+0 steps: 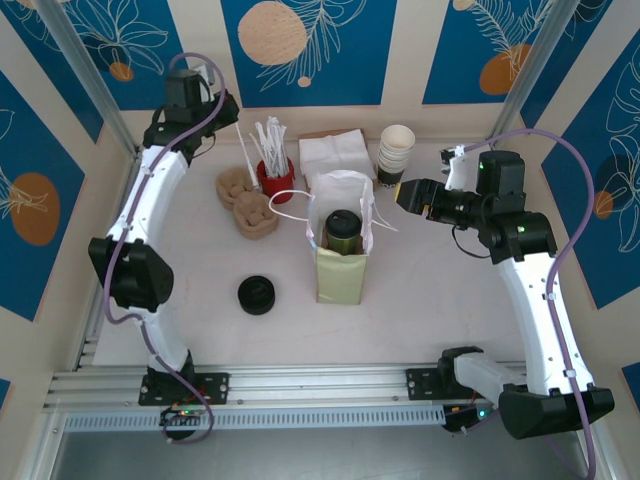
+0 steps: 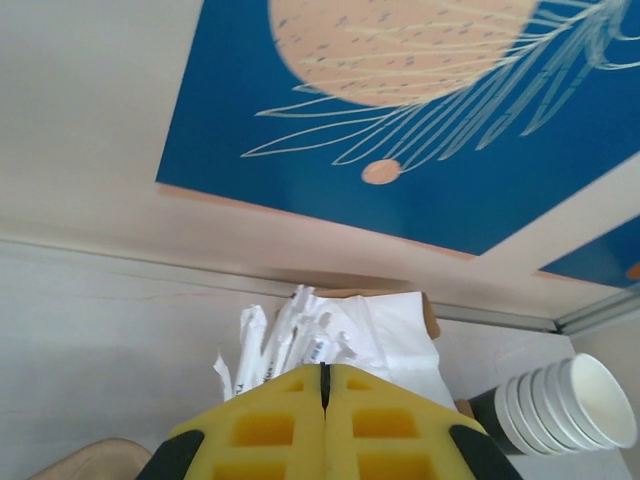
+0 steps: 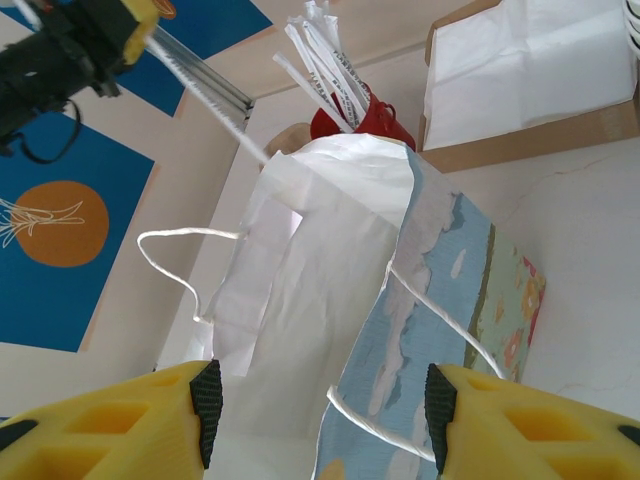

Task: Pack the takeout coffee

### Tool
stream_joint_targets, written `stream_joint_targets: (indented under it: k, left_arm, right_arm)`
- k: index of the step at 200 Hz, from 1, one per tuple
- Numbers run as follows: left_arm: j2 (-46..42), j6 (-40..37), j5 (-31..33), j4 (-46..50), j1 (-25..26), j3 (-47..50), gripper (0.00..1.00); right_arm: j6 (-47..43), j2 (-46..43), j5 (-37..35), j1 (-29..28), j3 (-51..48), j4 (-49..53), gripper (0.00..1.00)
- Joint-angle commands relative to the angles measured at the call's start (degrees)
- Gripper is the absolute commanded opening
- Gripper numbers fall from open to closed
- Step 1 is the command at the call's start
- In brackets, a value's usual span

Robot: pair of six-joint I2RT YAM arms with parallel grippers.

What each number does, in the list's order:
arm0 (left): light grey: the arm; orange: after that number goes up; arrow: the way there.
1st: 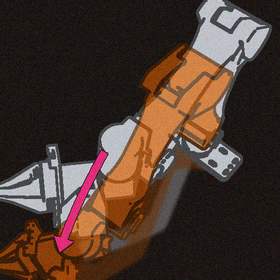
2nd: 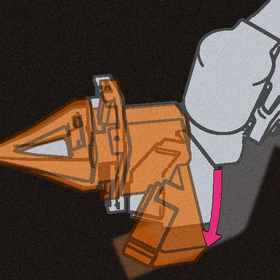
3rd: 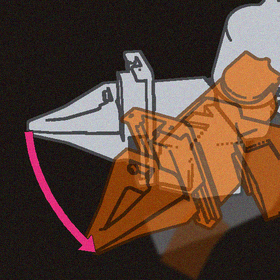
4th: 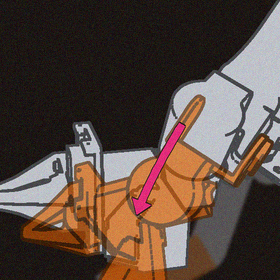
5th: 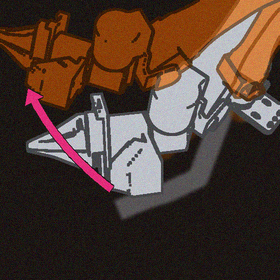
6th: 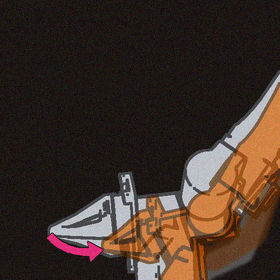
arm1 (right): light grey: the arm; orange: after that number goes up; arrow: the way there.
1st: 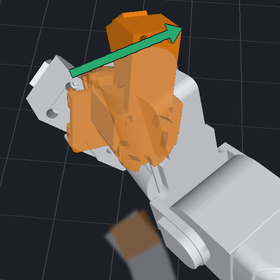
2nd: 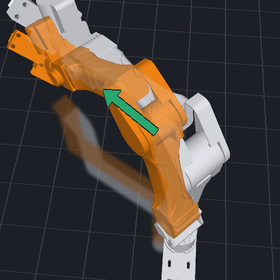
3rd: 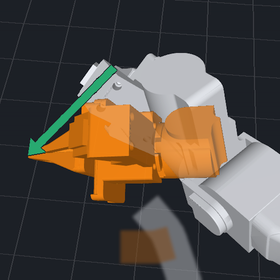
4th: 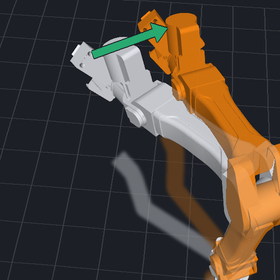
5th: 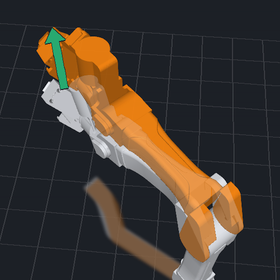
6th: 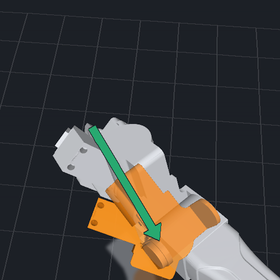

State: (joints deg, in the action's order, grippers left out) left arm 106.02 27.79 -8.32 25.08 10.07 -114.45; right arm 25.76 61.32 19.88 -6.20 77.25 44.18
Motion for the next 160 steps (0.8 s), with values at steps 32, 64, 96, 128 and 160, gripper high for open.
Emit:
stream_joint_targets:
  k: [32,64,96,128,160]
  left_arm:
    - [-11.7,-6.5,0.3,6.5,5.6,-6.6,0.02]
    - [-16.1,-6.6,-0.7,6.9,10.2,-8.9,0.03]
    - [-18.5,-4.5,-3.0,4.5,16.1,-9.7,0.02]
    - [-18.7,-2.1,-4.9,0.6,22.4,-8.6,0.02]
    - [-17.4,-0.2,-6.1,-2.1,28.1,-6.0,0.01]
  right_arm:
    - [-1.5,-0.6,-0.2,0.4,0.7,-0.6,0.59]
    - [-1.1,-0.1,-0.3,0.4,1.1,-1.7,0.59]
    - [-0.5,0.3,-0.2,0.4,1.5,-2.5,0.59]
    - [-0.2,0.3,-0.2,0.4,1.4,-2.9,0.59]
    - [0.1,-0.1,-0.4,0.3,1.0,-2.8,0.59]
